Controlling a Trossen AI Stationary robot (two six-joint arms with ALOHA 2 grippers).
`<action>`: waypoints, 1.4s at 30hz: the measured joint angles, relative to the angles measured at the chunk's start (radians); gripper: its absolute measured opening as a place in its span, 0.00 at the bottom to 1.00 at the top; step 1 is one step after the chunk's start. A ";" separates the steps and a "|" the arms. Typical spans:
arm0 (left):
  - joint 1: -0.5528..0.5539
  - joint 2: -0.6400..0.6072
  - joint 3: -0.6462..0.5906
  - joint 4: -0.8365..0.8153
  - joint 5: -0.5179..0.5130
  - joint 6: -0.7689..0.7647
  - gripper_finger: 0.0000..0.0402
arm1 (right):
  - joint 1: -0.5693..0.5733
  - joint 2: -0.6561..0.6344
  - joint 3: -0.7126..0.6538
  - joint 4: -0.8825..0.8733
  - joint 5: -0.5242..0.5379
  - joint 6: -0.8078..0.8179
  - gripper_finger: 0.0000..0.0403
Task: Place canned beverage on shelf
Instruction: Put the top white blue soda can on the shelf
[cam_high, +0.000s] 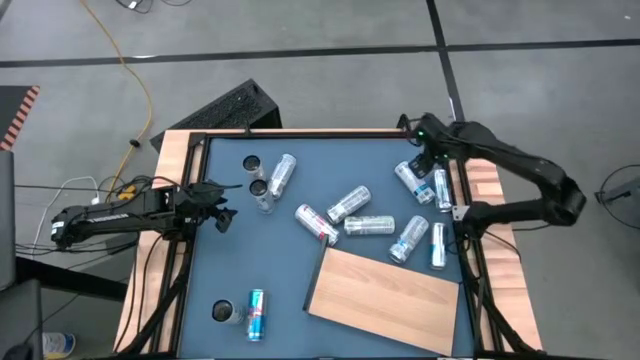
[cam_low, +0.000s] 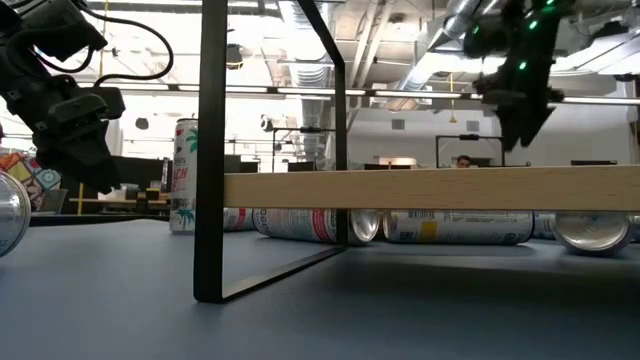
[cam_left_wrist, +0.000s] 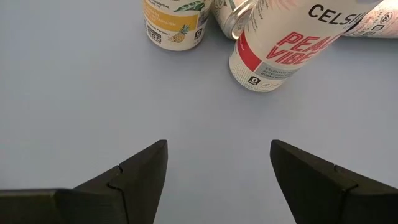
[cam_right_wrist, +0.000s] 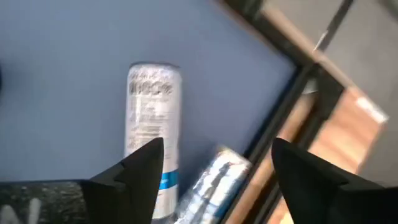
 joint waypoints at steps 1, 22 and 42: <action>0.000 0.000 0.000 0.000 0.000 0.000 0.67 | -0.001 0.022 0.000 0.010 -0.026 -0.001 0.72; 0.000 0.000 0.000 0.000 0.001 0.000 0.67 | 0.029 0.280 -0.001 0.109 0.006 0.001 0.73; 0.000 0.000 0.000 0.000 0.000 0.000 0.67 | 0.258 0.161 0.000 0.055 0.105 0.370 0.73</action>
